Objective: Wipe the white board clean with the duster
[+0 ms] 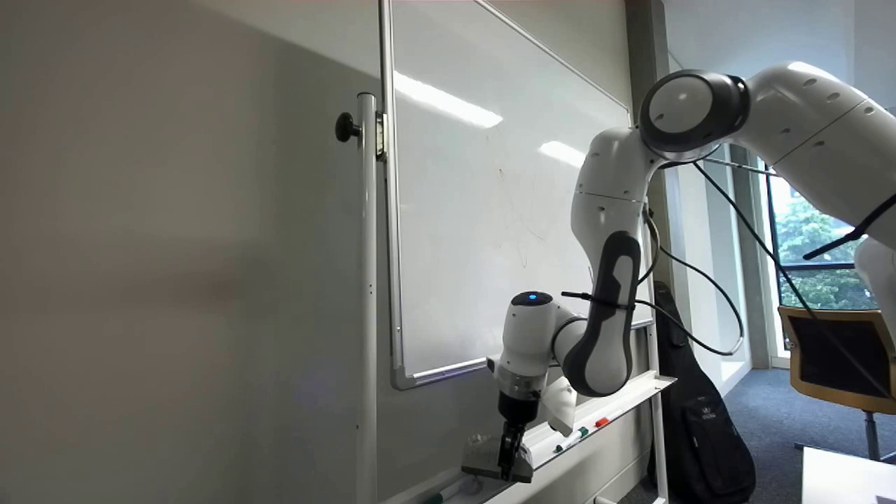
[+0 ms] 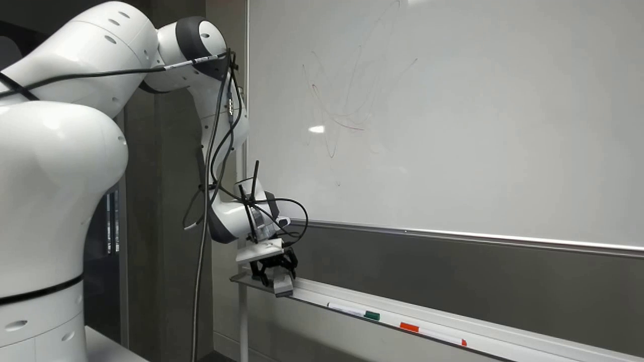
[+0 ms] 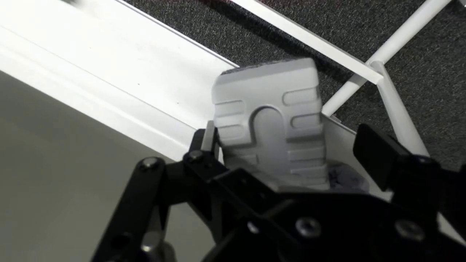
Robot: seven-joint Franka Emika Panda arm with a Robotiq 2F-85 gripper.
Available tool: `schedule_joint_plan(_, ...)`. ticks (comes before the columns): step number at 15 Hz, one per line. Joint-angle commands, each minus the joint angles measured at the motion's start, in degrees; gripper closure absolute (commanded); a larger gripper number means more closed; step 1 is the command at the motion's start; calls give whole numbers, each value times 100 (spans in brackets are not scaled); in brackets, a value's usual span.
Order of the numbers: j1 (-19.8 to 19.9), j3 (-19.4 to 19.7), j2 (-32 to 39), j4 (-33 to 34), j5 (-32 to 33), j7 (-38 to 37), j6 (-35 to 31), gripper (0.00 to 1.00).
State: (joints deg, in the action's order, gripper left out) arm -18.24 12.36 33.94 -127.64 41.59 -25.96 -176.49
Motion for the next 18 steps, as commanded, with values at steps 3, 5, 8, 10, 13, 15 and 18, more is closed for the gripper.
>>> schedule_joint_plan(3,624,-602,-123,-222,-126,649,229,51)
schedule_joint_plan(5,723,-799,-135,-182,-432,520,921,62)
schedule_joint_plan(8,956,-1170,-234,-227,-1479,1129,1610,62)
schedule_joint_plan(10,829,-1033,-380,-258,-1942,1277,1945,62)
schedule_joint_plan(13,667,-753,-738,-508,-2142,1117,1913,62)
schedule_joint_plan(15,737,-721,-1050,-798,-2261,1136,1736,62)
schedule_joint_plan(18,707,-553,-1674,-1261,-2278,969,1410,62)
